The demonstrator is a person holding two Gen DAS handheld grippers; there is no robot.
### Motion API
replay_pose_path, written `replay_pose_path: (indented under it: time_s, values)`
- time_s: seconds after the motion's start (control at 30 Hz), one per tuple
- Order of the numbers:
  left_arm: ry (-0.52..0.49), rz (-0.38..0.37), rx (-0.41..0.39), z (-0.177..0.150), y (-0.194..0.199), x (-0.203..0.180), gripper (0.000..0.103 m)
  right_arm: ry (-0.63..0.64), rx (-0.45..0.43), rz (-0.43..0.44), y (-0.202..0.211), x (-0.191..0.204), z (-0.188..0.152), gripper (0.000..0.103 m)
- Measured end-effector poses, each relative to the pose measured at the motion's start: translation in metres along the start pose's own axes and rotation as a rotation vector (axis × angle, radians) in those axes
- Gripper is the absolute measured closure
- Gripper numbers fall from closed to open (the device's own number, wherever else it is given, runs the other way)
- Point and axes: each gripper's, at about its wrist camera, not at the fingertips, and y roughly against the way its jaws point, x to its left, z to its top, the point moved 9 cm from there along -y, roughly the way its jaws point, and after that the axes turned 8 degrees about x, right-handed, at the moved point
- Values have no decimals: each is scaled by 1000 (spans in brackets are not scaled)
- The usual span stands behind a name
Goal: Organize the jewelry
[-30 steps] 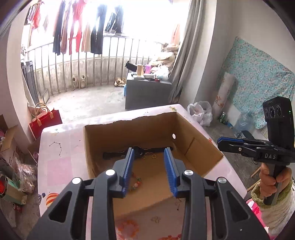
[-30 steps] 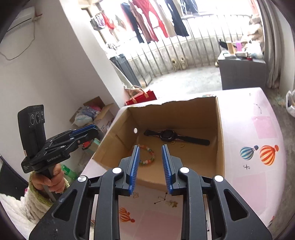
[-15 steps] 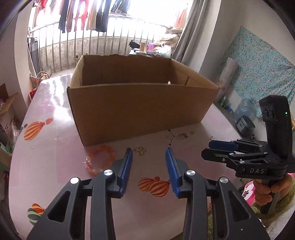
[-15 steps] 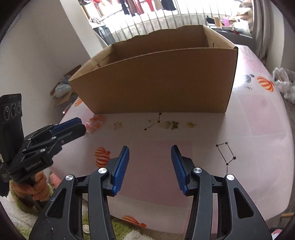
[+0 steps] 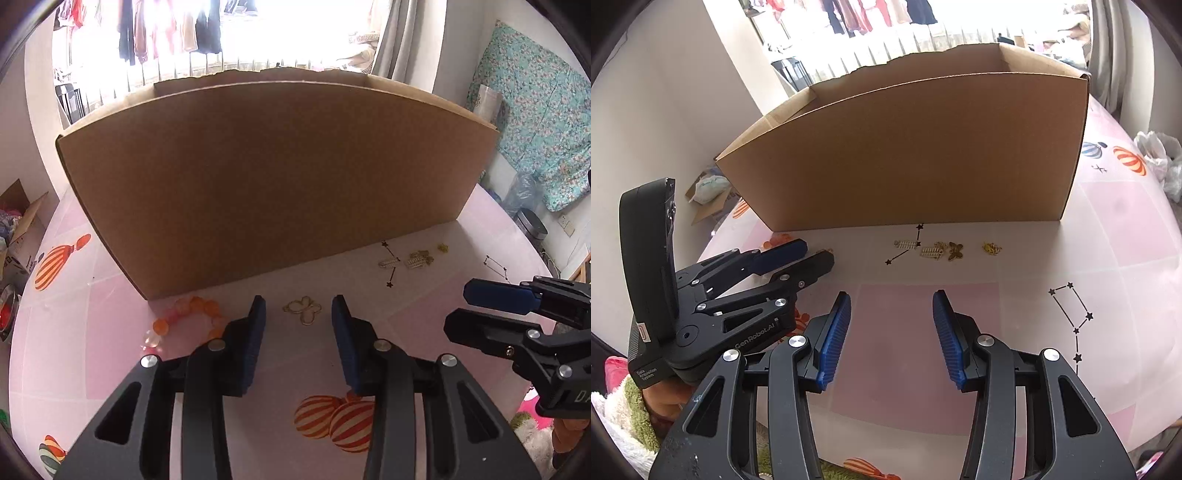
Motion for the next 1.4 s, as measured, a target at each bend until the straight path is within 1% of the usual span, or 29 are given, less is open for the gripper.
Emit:
replay_pose_path:
  time_s: [0.07,0.13,0.17,0.2,0.37,0.53,0.67,0.83,1.07,1.17,1.27,1.33,1.4]
  values:
    - [-13,10,-1,1,-1,-2,67,-3,-1,0,-1,-1,0,58]
    - [-35,28,0,0,0,-2,70,-6,3,5,-3,-2,0,59]
    - [-55,41,1,0,1,-4,73,-8,5,7,-4,-2,1,59]
    - [-69,40,1,0,1,-7,78,-10,7,11,-6,-1,1,59]
    - [-86,45,13,2,1,-10,88,-16,1,22,1,-6,0,59]
    - [-107,56,3,1,3,-11,93,-36,-4,18,5,-16,-1,60]
    - [-122,45,-1,0,4,-15,98,-50,-8,13,10,-27,-1,60]
    - [-138,33,-6,-5,6,-15,99,-53,-7,19,11,-30,2,60]
    - [-187,4,7,-22,17,-18,99,-25,-20,22,17,-24,5,60]
    - [-148,-30,14,-27,21,-14,98,-14,-11,-7,14,-24,3,60]
    - [-88,-74,4,-22,20,-12,97,-9,-6,-59,11,-28,1,60]
    - [-45,-85,26,-17,15,-8,91,-6,-5,-86,11,-30,0,60]
    - [-8,-101,29,-10,10,-8,82,-11,-6,-83,13,-30,0,60]
